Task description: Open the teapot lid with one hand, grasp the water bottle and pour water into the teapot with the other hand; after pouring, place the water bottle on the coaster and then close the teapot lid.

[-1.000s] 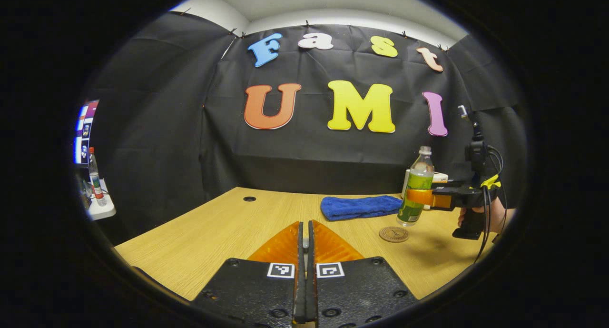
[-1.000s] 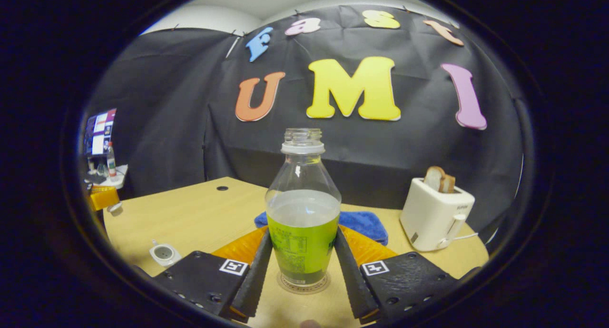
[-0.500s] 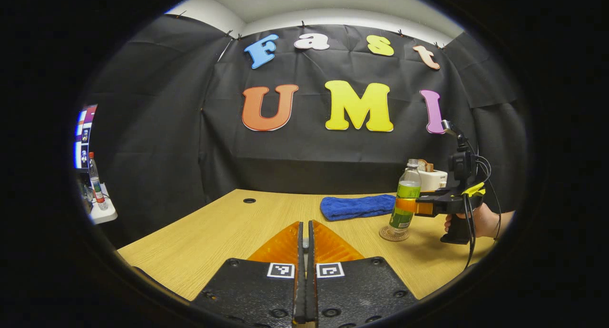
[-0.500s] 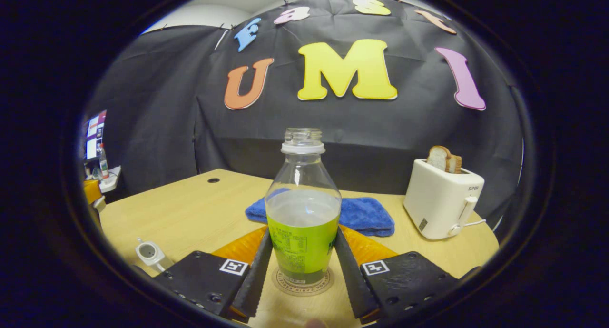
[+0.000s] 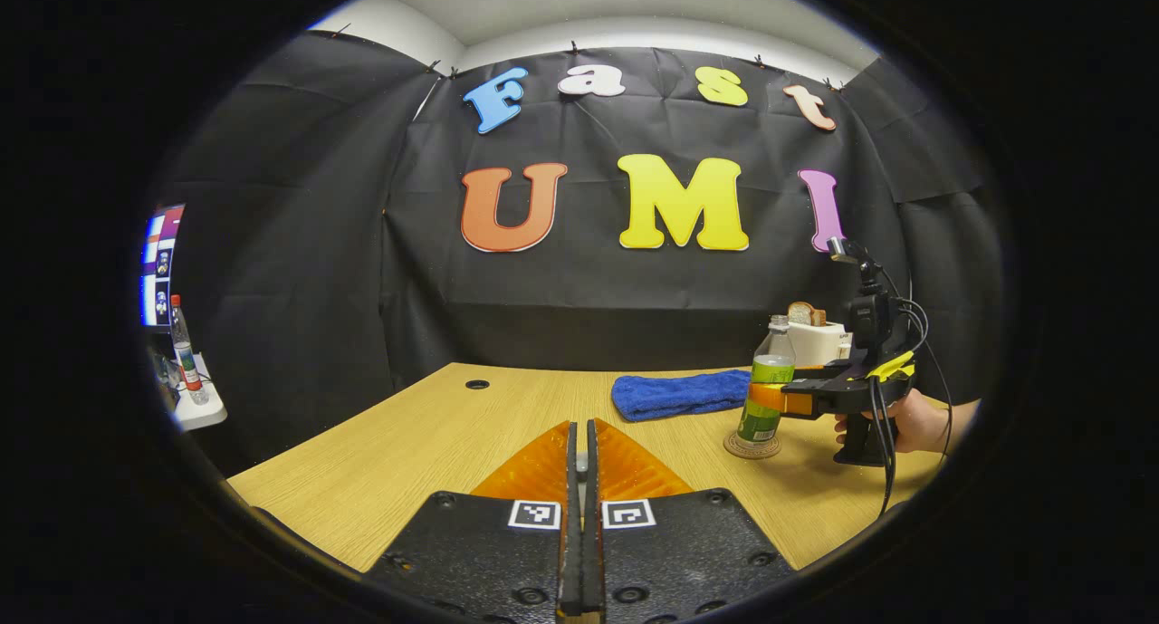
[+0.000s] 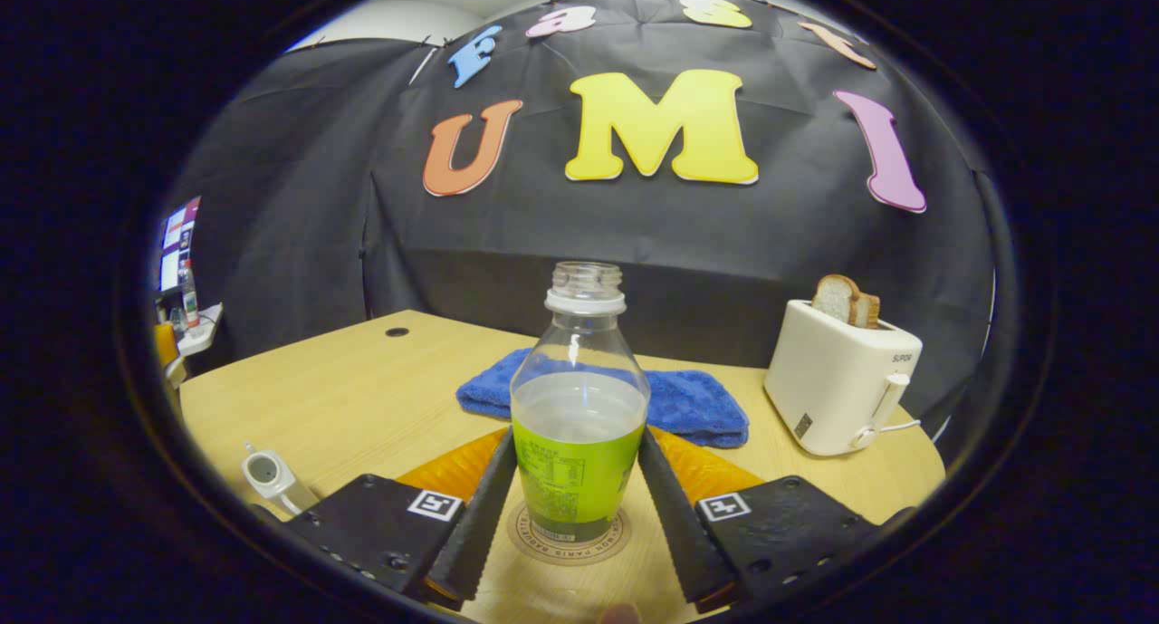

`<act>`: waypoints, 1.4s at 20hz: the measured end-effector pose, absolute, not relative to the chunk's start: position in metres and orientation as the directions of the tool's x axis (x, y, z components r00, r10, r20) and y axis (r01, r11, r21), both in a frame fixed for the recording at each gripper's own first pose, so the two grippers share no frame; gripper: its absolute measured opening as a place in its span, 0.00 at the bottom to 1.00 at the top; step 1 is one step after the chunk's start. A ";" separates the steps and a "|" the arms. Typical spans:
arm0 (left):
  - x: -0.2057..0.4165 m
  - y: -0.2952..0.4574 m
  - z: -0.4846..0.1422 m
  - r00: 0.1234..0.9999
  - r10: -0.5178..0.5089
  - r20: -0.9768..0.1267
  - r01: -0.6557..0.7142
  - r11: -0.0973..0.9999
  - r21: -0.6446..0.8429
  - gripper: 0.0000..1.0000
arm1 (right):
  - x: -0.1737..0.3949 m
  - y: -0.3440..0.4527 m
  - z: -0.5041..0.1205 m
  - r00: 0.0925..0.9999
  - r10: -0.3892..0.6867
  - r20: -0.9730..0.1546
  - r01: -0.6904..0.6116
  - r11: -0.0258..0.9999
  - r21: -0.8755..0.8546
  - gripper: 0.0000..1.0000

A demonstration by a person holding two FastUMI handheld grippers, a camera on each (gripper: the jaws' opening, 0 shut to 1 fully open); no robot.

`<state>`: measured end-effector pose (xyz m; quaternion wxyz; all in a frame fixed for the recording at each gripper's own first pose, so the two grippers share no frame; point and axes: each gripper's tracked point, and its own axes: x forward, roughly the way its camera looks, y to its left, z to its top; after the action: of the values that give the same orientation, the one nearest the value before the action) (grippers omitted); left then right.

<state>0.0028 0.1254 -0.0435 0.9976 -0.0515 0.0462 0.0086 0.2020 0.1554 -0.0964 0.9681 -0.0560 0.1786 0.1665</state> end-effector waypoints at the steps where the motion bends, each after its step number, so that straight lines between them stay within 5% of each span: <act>1: 0.003 0.125 -0.043 0.996 0.012 -0.092 -0.022 0.994 -0.103 0.03 | 0.202 0.156 -0.093 0.880 0.307 -0.362 -0.345 0.938 -0.043 0.94; 13: 0.018 0.086 -0.060 0.993 -0.017 -0.116 0.007 0.996 -0.085 0.03 | 0.110 0.067 -0.036 0.958 0.217 -0.185 -0.234 0.969 -0.073 0.97; 28: 0.056 0.055 -0.100 0.981 -0.003 -0.194 -0.023 0.991 -0.129 0.03 | 0.051 -0.014 -0.050 0.962 0.175 -0.208 -0.175 0.984 0.021 0.97</act>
<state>0.0564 0.0546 -0.0999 0.9931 -0.0654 0.0973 0.0051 0.0514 -0.0140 -0.0501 0.9906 0.0010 0.1049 0.0883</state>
